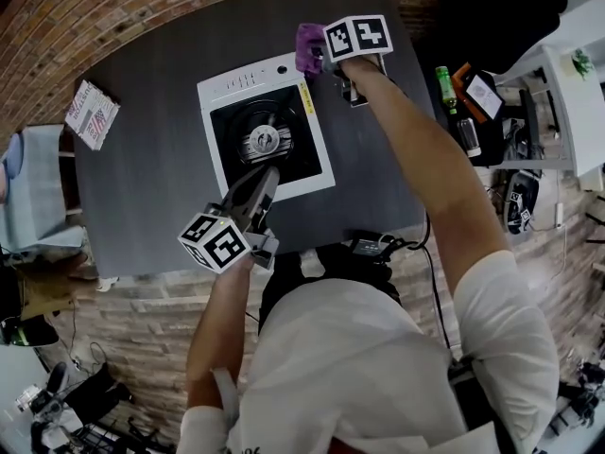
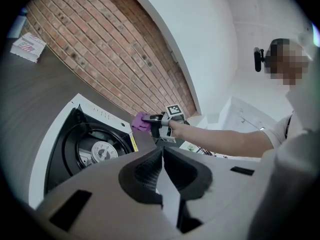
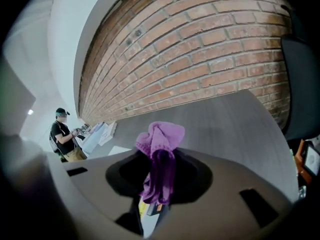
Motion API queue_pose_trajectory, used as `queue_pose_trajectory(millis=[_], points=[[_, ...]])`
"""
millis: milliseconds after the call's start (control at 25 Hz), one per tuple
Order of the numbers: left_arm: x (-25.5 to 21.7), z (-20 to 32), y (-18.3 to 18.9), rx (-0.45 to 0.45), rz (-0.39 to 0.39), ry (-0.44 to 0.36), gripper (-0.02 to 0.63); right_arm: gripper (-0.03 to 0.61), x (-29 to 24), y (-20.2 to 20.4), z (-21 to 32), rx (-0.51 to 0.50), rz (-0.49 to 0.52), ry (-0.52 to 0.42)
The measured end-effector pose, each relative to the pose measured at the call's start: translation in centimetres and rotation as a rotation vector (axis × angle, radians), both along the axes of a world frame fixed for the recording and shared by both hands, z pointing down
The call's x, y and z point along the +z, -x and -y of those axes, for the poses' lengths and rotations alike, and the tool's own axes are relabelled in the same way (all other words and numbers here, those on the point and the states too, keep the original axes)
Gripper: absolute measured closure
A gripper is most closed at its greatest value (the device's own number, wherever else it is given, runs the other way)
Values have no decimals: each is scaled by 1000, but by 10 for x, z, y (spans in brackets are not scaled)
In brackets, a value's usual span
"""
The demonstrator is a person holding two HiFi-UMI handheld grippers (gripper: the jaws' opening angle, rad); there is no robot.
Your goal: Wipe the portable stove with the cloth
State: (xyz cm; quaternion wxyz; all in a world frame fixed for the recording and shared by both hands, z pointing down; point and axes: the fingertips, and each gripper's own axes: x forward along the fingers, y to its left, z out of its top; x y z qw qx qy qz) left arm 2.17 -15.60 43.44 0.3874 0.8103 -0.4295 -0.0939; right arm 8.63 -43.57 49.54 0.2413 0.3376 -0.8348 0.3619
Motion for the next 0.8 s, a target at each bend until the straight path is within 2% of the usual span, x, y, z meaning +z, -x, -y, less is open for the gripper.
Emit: queue_pose_trajectory(millis=[80,160,320,800], points=[[0,-4,-4,-11,5,2,595,463,1,6,1,13,60,32],[1,-7,-7,-24,7,8,595,463,11,10,-2,7,74,66],[6,-13,-6,-32,12,16,595,463,39,9,-18,-52,-35,88],[3,-9,-11,14,-7,7,595,465,43,5,-46,-162,-179,3]])
